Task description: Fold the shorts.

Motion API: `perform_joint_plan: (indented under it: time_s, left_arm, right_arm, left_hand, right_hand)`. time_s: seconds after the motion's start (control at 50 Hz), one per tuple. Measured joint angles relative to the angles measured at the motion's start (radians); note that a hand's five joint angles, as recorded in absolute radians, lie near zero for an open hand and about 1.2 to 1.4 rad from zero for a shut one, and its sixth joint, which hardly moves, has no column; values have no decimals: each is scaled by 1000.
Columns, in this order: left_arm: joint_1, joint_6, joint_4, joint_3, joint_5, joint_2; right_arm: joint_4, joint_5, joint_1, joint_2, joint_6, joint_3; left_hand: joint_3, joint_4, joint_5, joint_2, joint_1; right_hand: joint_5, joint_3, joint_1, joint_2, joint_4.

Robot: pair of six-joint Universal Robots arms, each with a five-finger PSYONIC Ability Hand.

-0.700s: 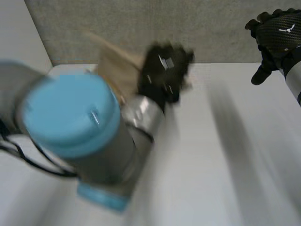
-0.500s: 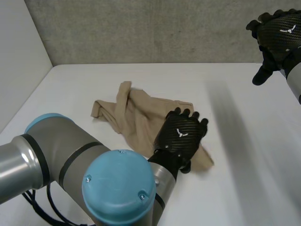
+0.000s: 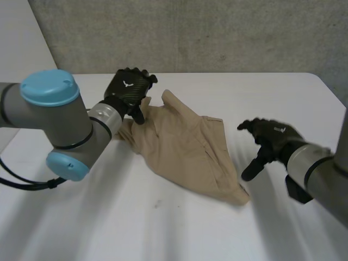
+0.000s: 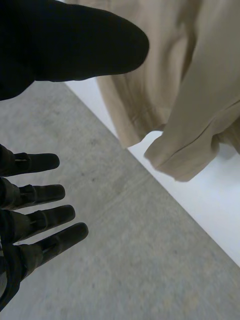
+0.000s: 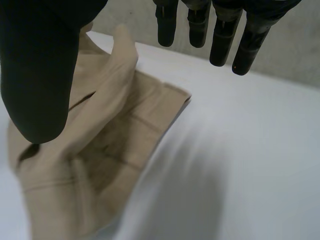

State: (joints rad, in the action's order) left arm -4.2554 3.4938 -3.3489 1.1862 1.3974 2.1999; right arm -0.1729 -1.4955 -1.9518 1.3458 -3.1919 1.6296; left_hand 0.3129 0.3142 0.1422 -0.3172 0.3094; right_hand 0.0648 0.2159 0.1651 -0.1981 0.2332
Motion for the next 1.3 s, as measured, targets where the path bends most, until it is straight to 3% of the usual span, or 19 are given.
perform_joint_plan:
  time_s: [0.22, 0.26, 0.28, 0.3, 0.32, 0.38, 0.44, 0.58, 0.72, 0.9, 1.12, 1.18, 1.24, 1.3]
  left_arm:
    - [-30, 19, 5, -186, -104, 174]
    - [-32, 18, 4, -221, -107, 202]
    - [-32, 17, 3, -226, -107, 206]
    - [-30, 17, 2, -233, -107, 210]
    - [-30, 17, 2, -235, -107, 212]
    - [-26, 16, -1, -239, -108, 216]
    - [-23, 16, -2, -240, -111, 217]
    - [-7, 19, -7, -261, -141, 244]
    - [17, 25, -8, -273, -205, 267]
    - [47, 109, -6, -277, -269, 304]
    - [93, 299, 12, -268, -416, 344]
    - [98, 314, 33, -275, -451, 351]
    - [98, 316, 50, -295, -452, 364]
    - [95, 315, 48, -325, -386, 376]
  right_arm:
    - [90, -9, -34, -148, -142, 38]
    - [105, -10, -43, -196, -167, 22]
    - [110, -11, -45, -203, -170, 18]
    - [119, -12, -50, -211, -174, 14]
    - [129, -13, -54, -215, -175, 11]
    - [175, -12, -80, -207, -148, 12]
    - [197, -10, -104, -189, -100, 21]
    - [227, -21, -254, -90, 396, 106]
    - [226, -63, -336, -54, 682, 170]
    - [229, -117, -381, -44, 726, 179]
    - [231, -127, -394, -43, 711, 178]
    - [232, -127, -393, -42, 709, 180]
    - [232, -128, -391, -40, 708, 181]
    - [232, -129, -384, -39, 703, 179]
  left_hand:
    - [0, 0, 0, 0, 0]
    - [0, 0, 0, 0, 0]
    - [0, 0, 0, 0, 0]
    - [0, 0, 0, 0, 0]
    - [0, 0, 0, 0, 0]
    - [0, 0, 0, 0, 0]
    - [0, 0, 0, 0, 0]
    - [0, 0, 0, 0, 0]
    - [-1, 0, -1, 2, 0]
    - [0, 0, 0, 0, 0]
    - [0, 0, -1, 0, 0]
    - [213, 199, 194, -211, 233]
    - [686, 691, 674, -686, 765]
    - [844, 855, 809, -850, 845]
  right_hand:
    - [0, 0, 0, 0, 0]
    - [219, 244, 265, -257, 229]
    - [219, 244, 265, -257, 229]
    - [392, 431, 454, -451, 416]
    - [696, 757, 727, -806, 744]
    - [894, 942, 816, -974, 941]
    - [907, 947, 817, -976, 951]
    - [921, 963, 817, -976, 953]
    - [921, 963, 817, -976, 953]
    - [921, 963, 817, -976, 953]
    - [921, 963, 817, -976, 953]
    - [921, 963, 817, -976, 953]
    - [921, 963, 817, -976, 953]
    - [921, 963, 817, -976, 953]
